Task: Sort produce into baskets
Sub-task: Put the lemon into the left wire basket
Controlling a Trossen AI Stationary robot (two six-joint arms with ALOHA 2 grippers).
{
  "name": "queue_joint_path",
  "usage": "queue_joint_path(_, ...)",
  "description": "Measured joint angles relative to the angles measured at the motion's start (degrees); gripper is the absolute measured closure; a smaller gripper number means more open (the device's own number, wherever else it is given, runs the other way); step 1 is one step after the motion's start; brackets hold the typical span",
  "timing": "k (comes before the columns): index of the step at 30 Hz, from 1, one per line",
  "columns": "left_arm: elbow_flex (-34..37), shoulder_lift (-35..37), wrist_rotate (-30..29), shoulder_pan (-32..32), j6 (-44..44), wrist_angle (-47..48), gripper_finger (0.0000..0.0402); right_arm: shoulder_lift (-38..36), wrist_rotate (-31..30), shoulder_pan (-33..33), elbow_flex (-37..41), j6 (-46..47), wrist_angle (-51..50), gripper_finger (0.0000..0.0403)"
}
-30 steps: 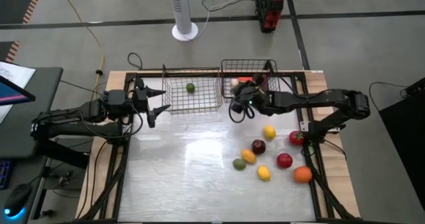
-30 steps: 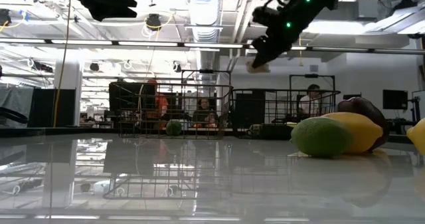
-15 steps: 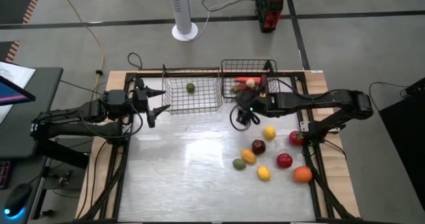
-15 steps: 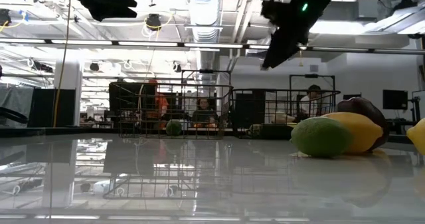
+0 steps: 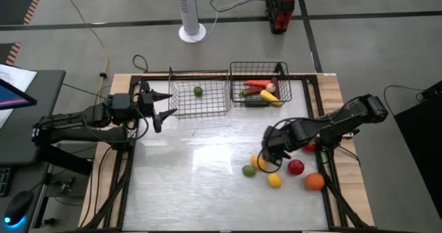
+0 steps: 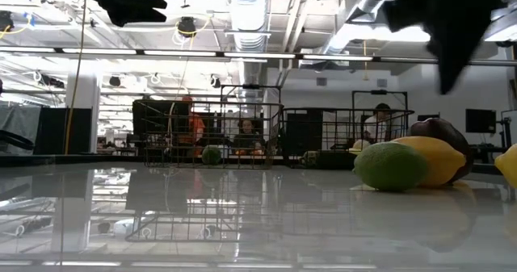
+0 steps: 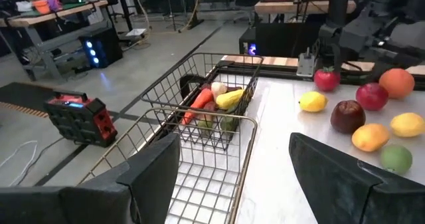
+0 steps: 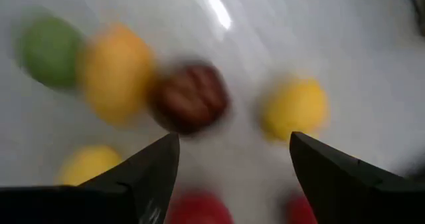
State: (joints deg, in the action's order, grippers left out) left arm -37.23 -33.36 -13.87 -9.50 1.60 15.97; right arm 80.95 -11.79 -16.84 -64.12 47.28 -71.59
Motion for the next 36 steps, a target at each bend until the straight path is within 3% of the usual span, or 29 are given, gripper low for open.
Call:
queue_joint_path(5, 0.0, 0.0, 0.0, 0.0, -2.2, 0.0, 0.0129, -0.1, 0.0, 0.8, 1.5, 0.2, -4.5, 0.0091)
queue_joint_path(16, 0.0, 0.0, 0.0, 0.0, -4.7, 2.8, 0.0129, -0.3, 4.9, 16.2, 13.3, -13.0, 11.6, 0.0091)
queue_joint_path(24, 0.0, 0.0, -0.5, 0.0, -4.0, 2.7, 0.0129, -0.3, 9.9, 21.3, 20.6, -16.1, 20.1, 0.0093)
queue_joint_path(36, 0.0, 0.0, -0.5, 0.0, -3.9, 2.5, 0.0129, -0.3, 10.1, 21.8, 21.3, -15.7, 18.5, 0.0168)
